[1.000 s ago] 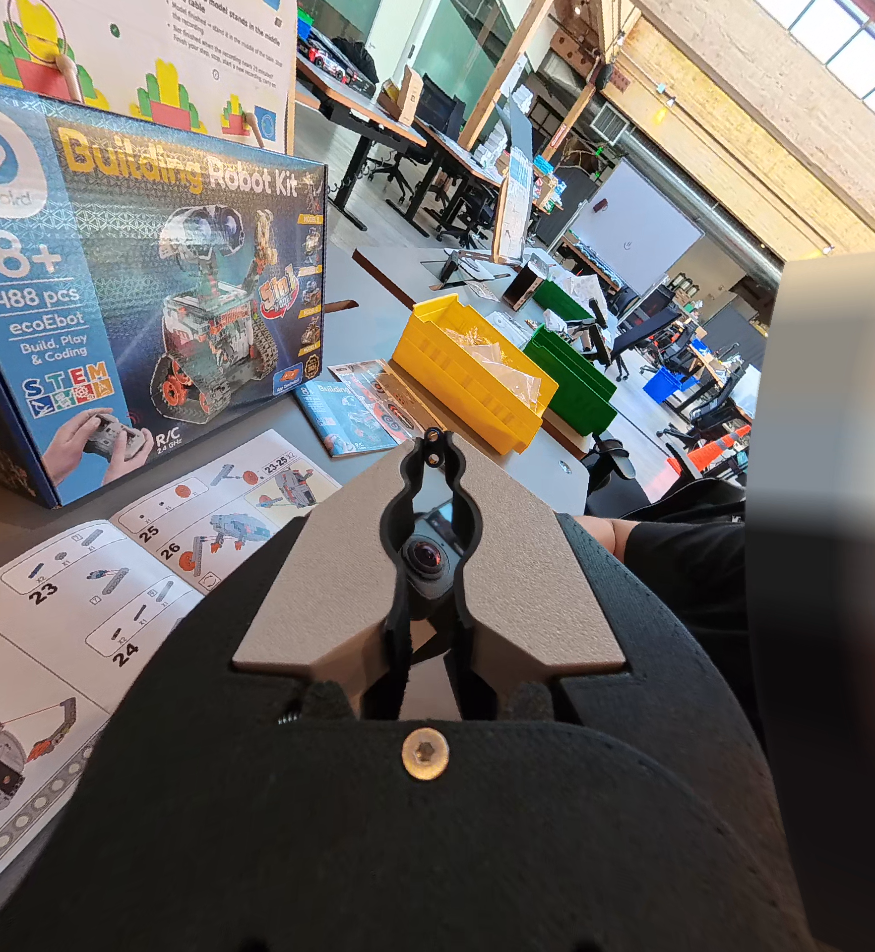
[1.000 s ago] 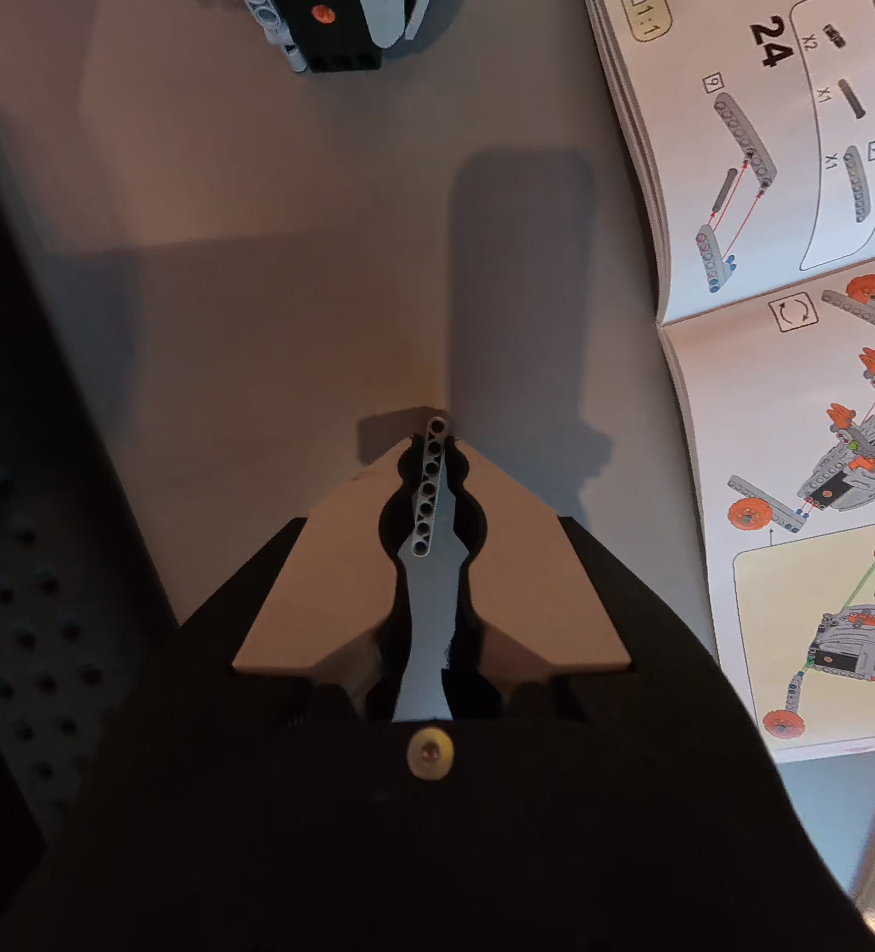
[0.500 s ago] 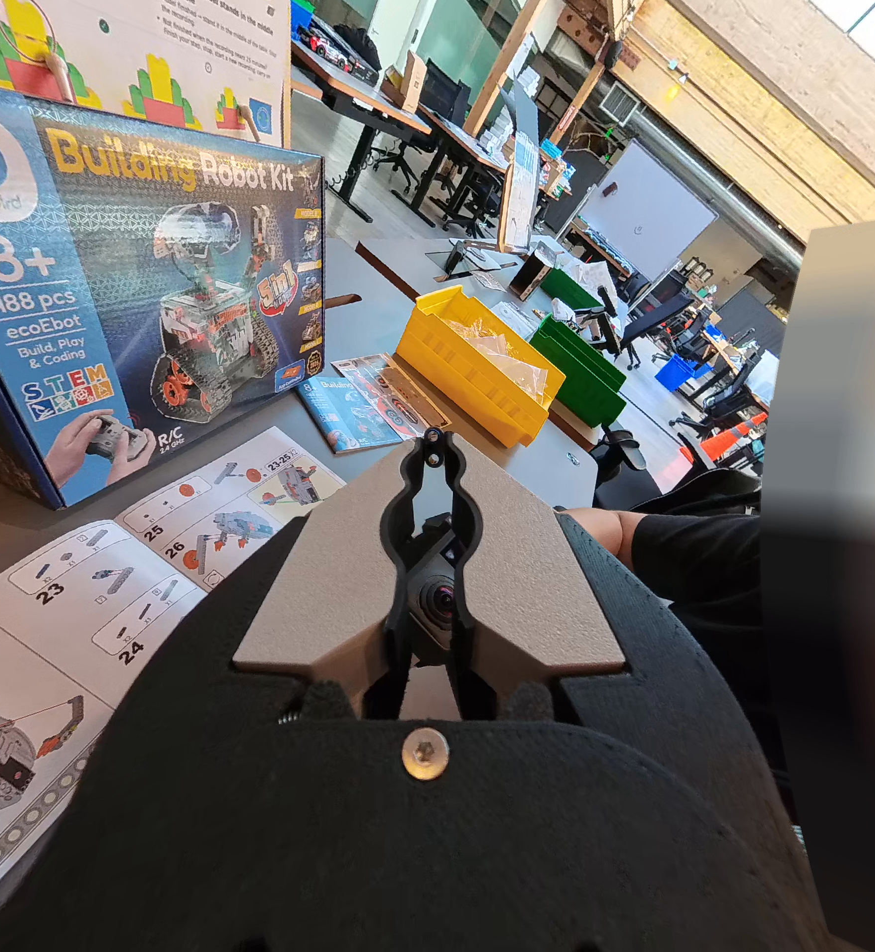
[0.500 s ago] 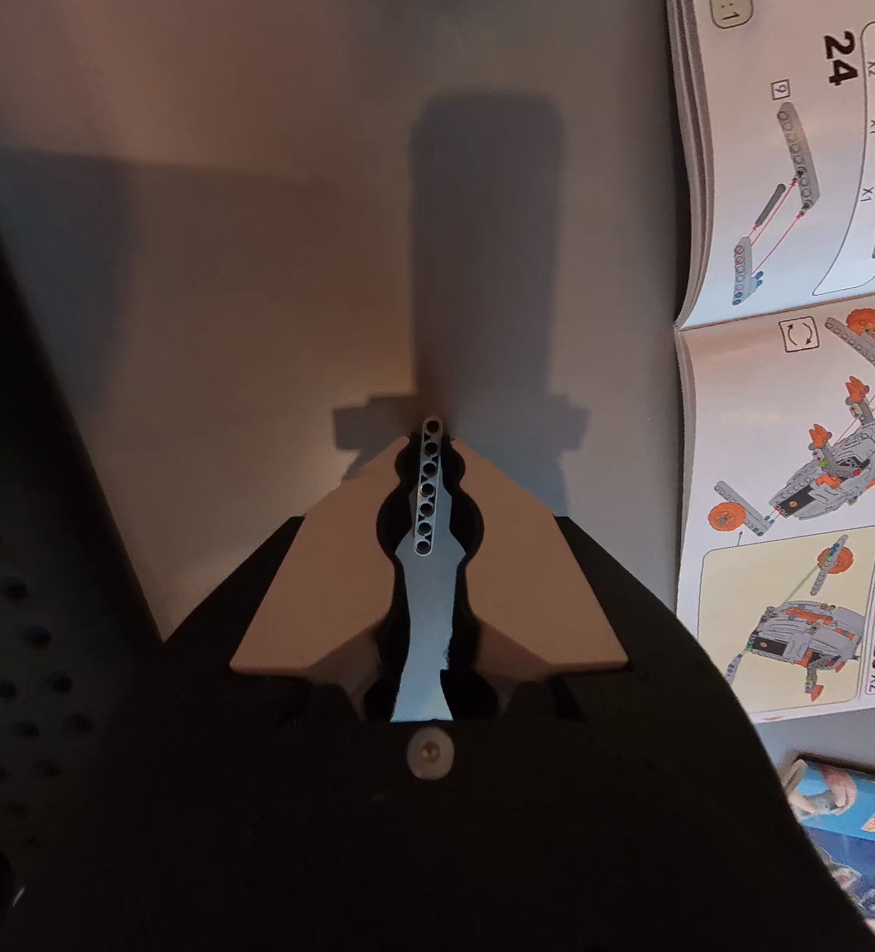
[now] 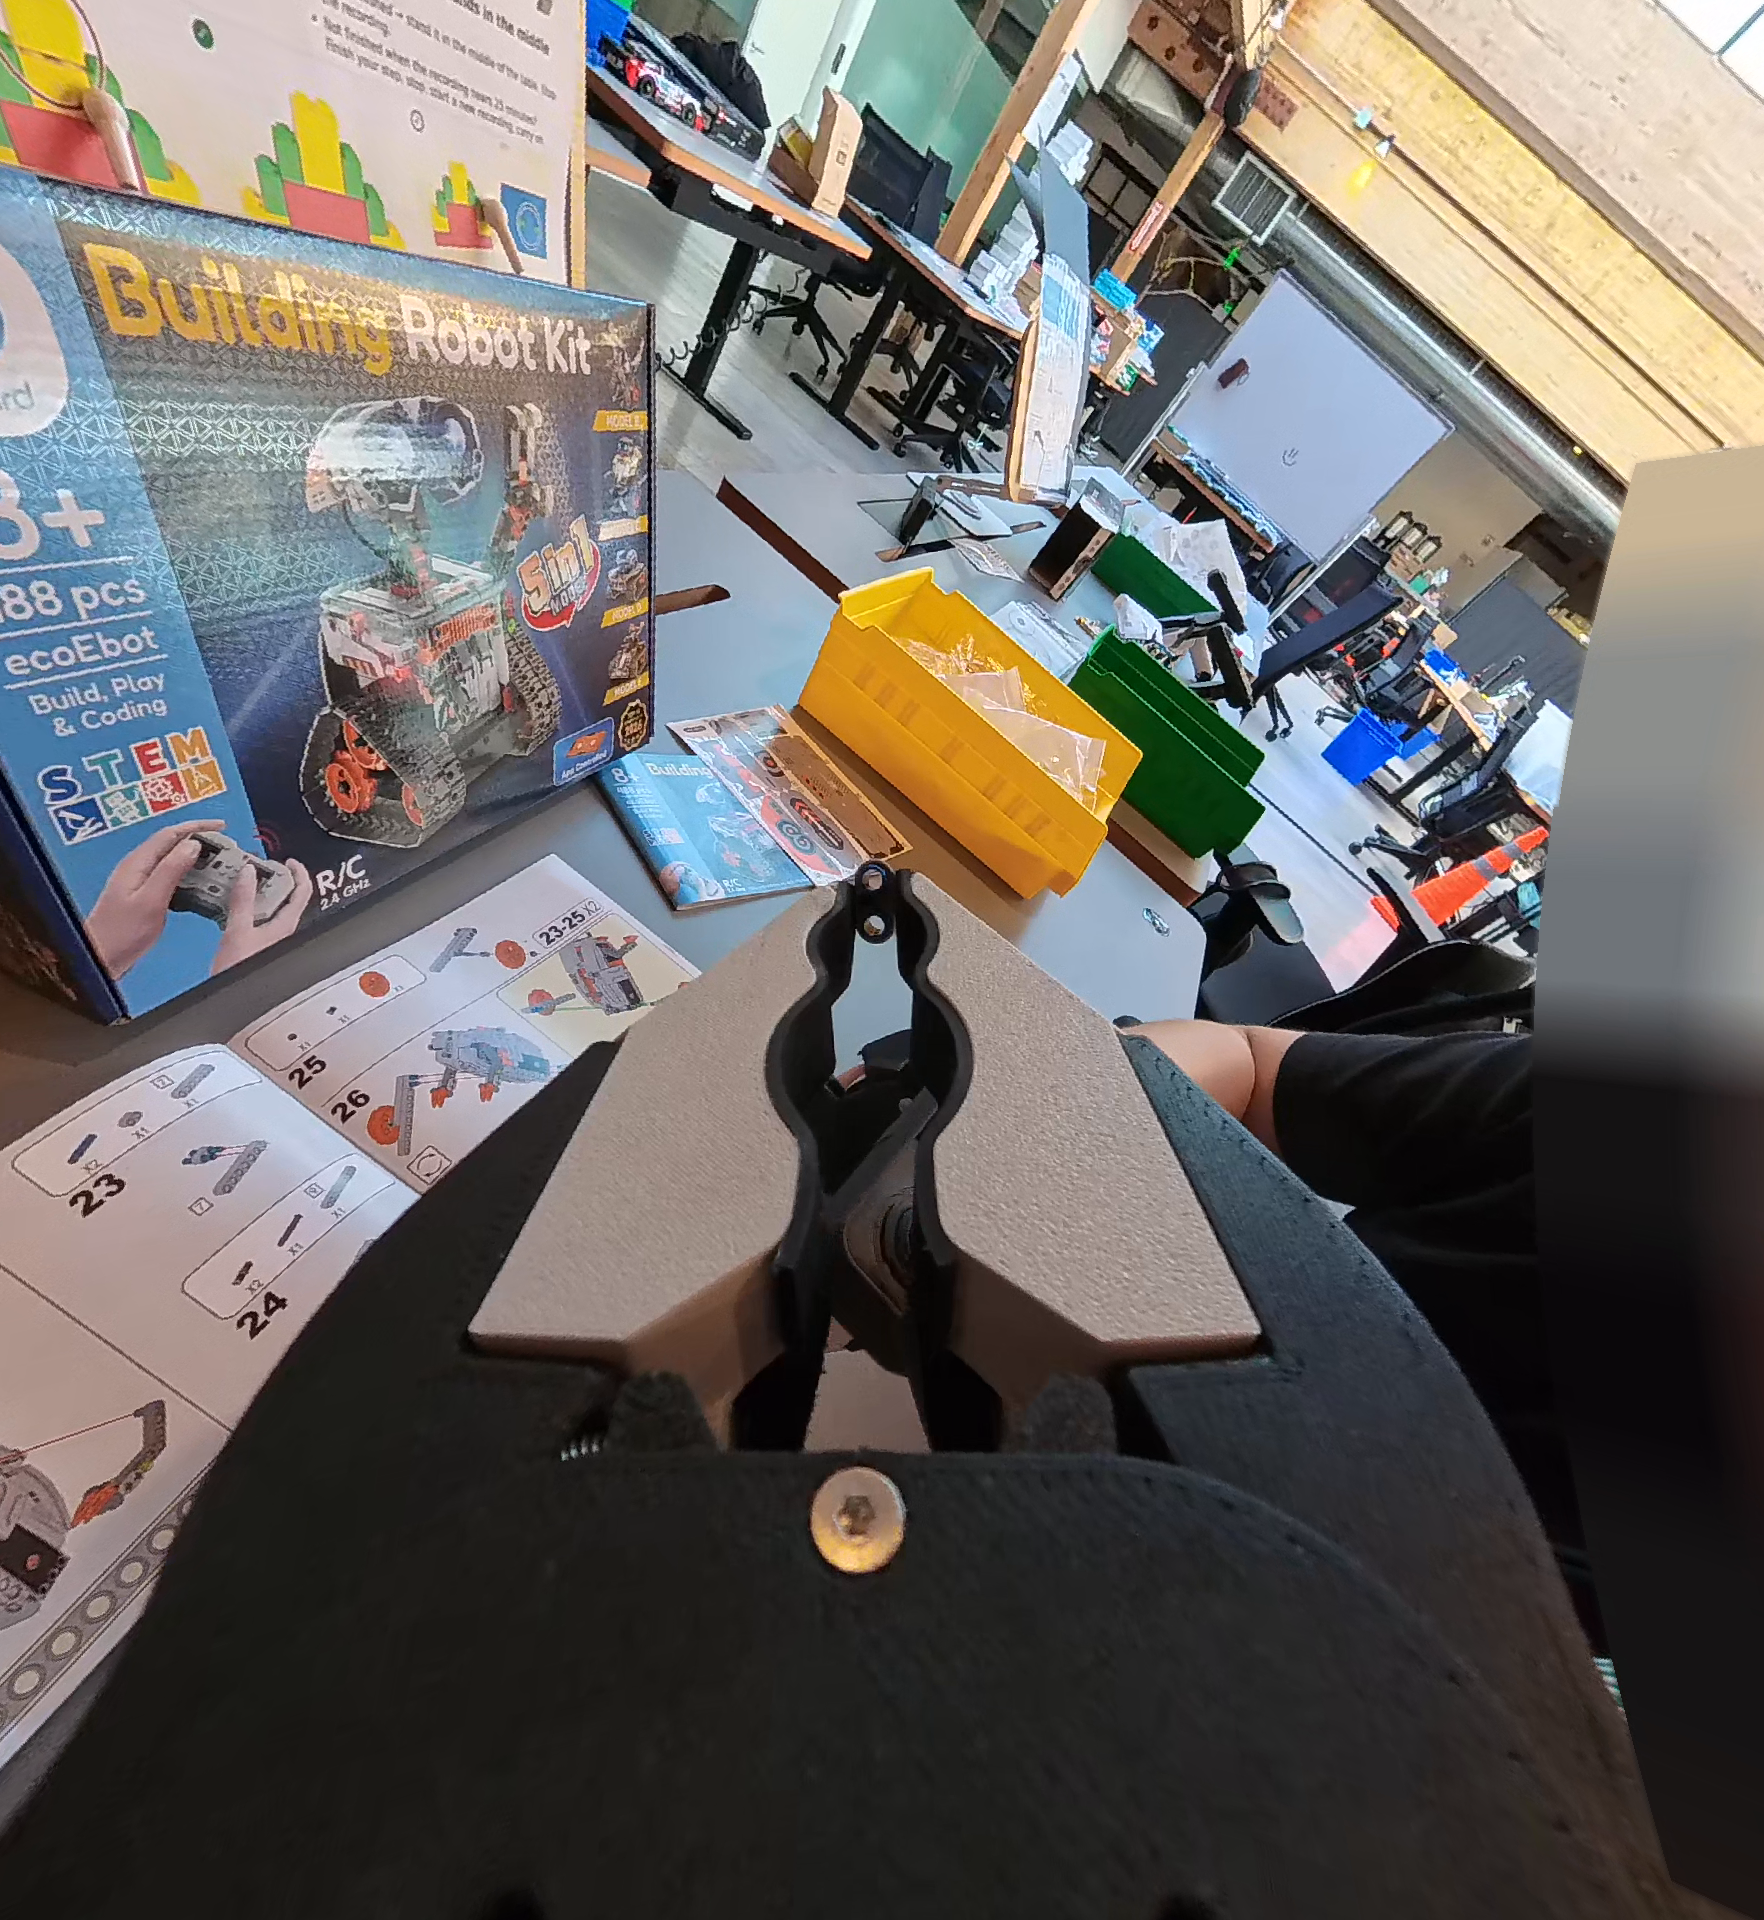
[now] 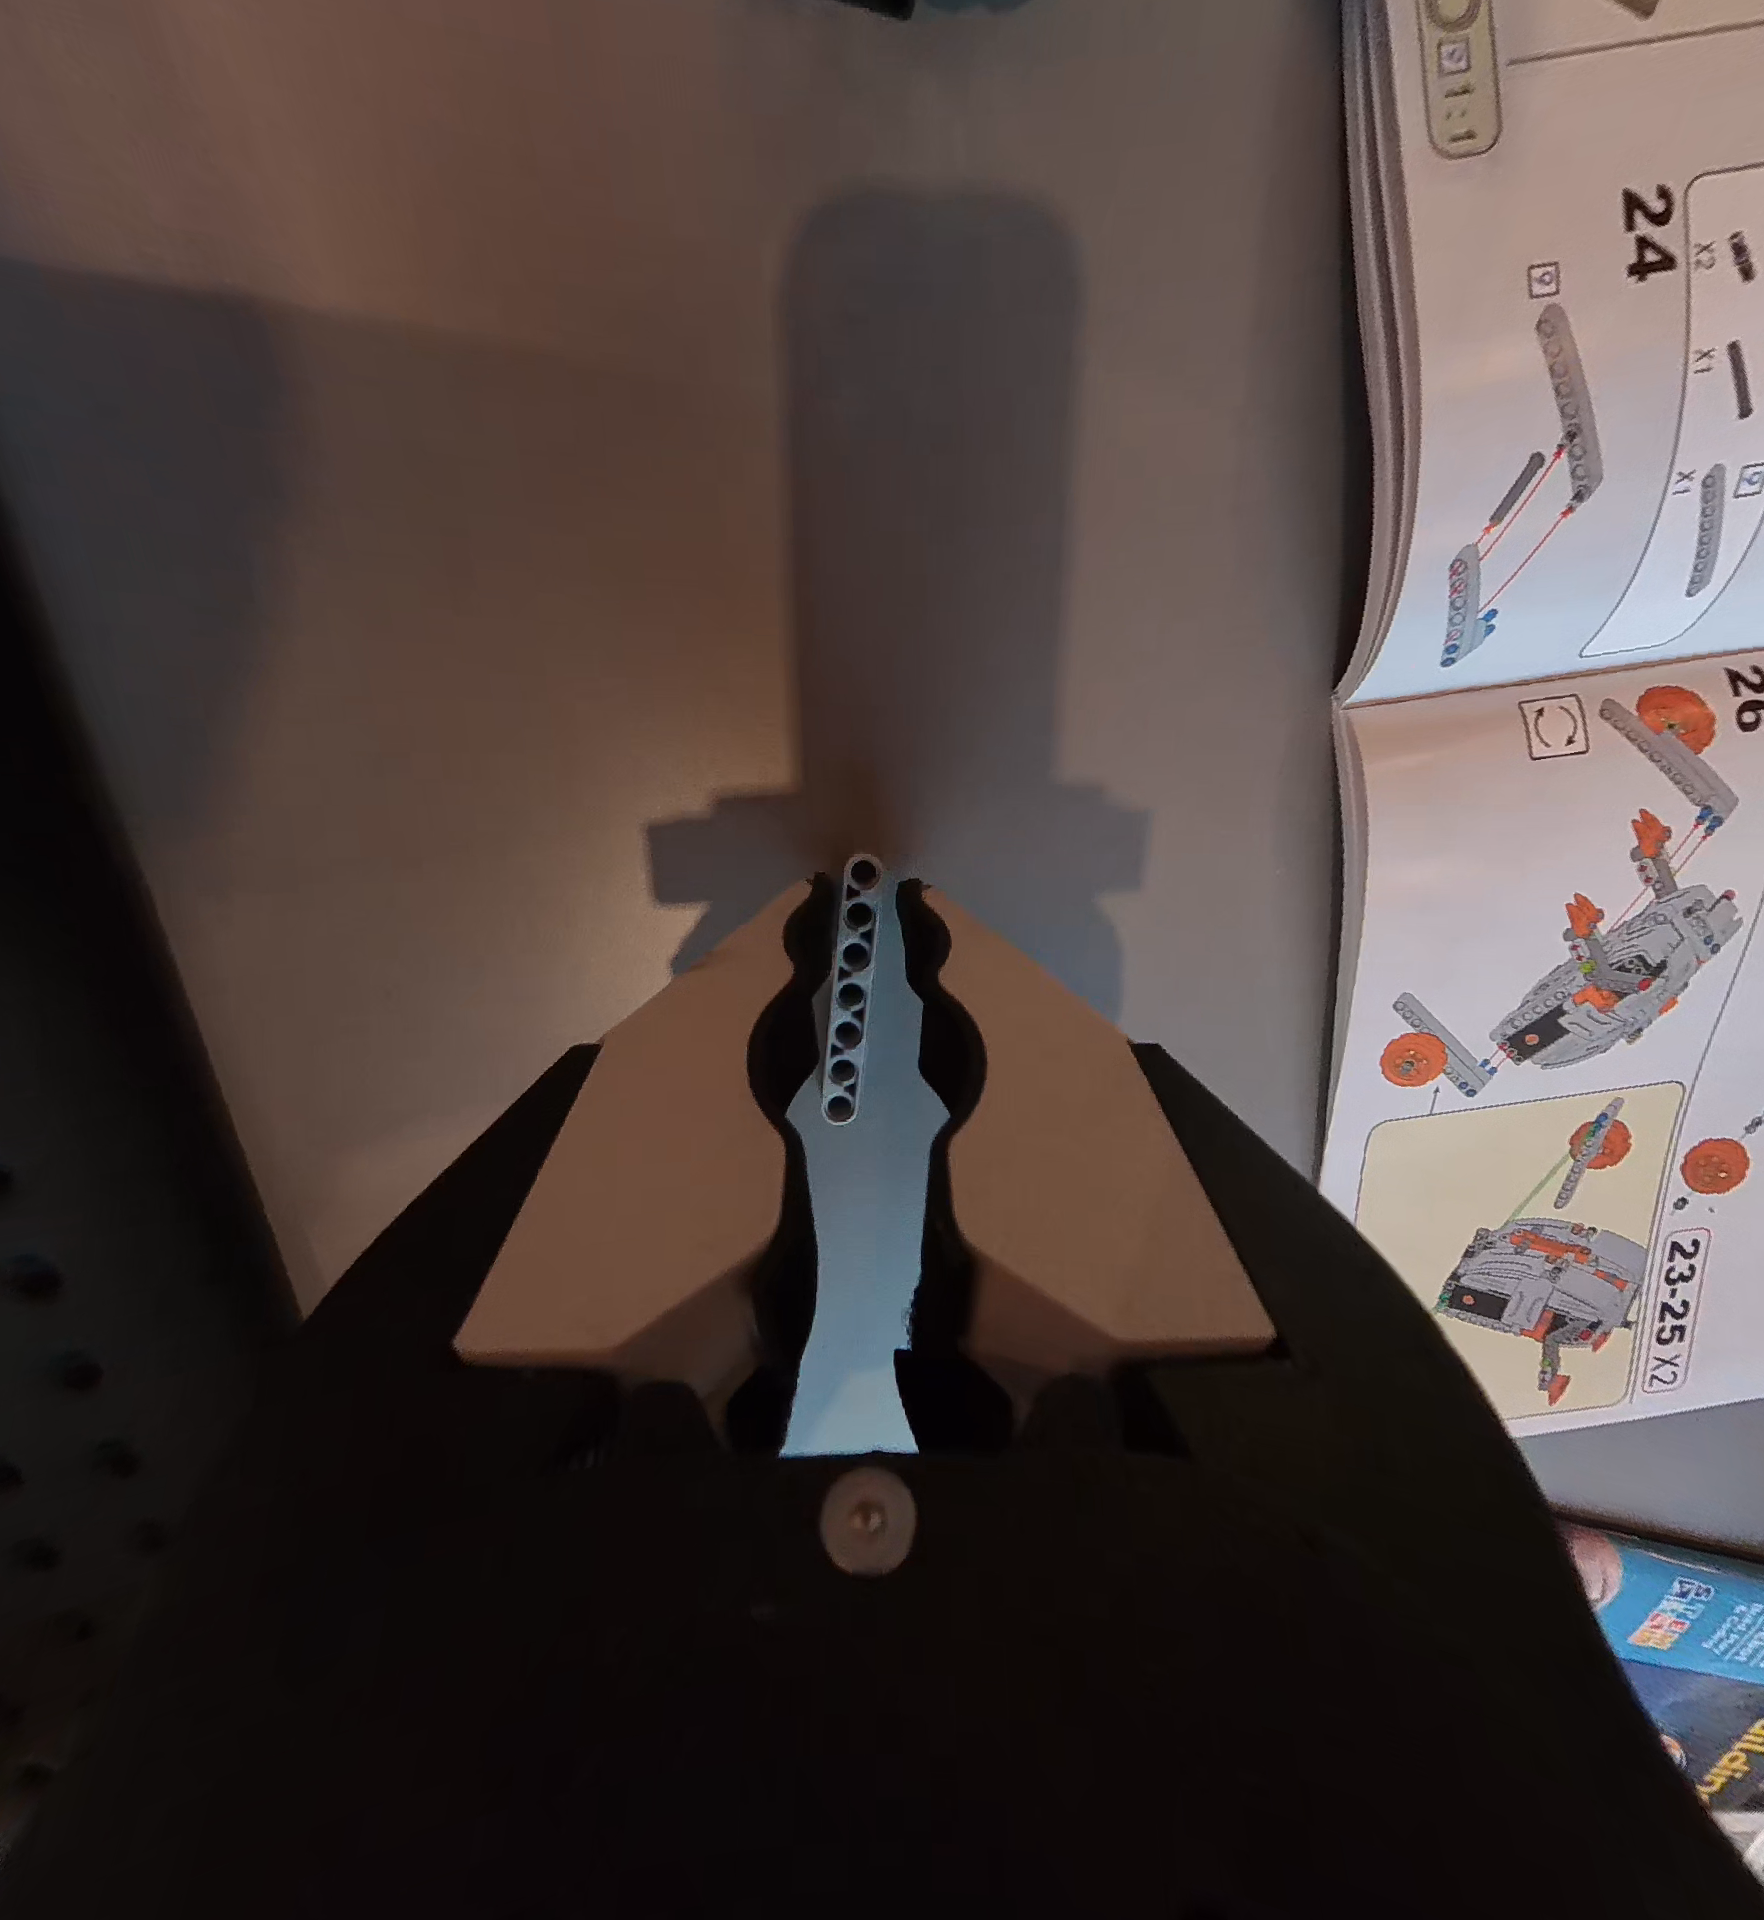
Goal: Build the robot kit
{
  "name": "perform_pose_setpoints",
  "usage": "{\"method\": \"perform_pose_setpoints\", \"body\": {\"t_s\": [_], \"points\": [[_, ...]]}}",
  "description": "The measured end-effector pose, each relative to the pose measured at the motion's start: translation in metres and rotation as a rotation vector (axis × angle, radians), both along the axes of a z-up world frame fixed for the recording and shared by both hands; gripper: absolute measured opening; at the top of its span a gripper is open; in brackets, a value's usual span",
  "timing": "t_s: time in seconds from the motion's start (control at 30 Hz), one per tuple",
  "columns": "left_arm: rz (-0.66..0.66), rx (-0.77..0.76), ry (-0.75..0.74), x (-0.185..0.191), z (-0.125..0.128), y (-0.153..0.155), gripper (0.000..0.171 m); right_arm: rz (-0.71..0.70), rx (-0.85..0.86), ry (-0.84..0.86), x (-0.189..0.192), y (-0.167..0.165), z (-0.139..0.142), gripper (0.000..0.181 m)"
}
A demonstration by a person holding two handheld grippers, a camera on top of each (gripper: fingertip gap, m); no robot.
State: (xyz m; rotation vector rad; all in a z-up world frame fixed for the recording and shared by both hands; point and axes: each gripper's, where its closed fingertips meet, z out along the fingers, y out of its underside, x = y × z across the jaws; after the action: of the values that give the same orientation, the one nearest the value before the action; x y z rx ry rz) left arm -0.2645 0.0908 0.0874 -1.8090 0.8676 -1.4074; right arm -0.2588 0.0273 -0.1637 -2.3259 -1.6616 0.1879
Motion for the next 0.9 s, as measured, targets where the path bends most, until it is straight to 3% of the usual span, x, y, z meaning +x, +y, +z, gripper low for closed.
{"method": "perform_pose_setpoints", "body": {"t_s": [0.9], "points": [[-0.001,0.01,-0.017,-0.0031,0.0037,-0.0011,0.006,-0.025,-0.059,0.013,0.006,-0.0004,-0.0023,0.006]]}}
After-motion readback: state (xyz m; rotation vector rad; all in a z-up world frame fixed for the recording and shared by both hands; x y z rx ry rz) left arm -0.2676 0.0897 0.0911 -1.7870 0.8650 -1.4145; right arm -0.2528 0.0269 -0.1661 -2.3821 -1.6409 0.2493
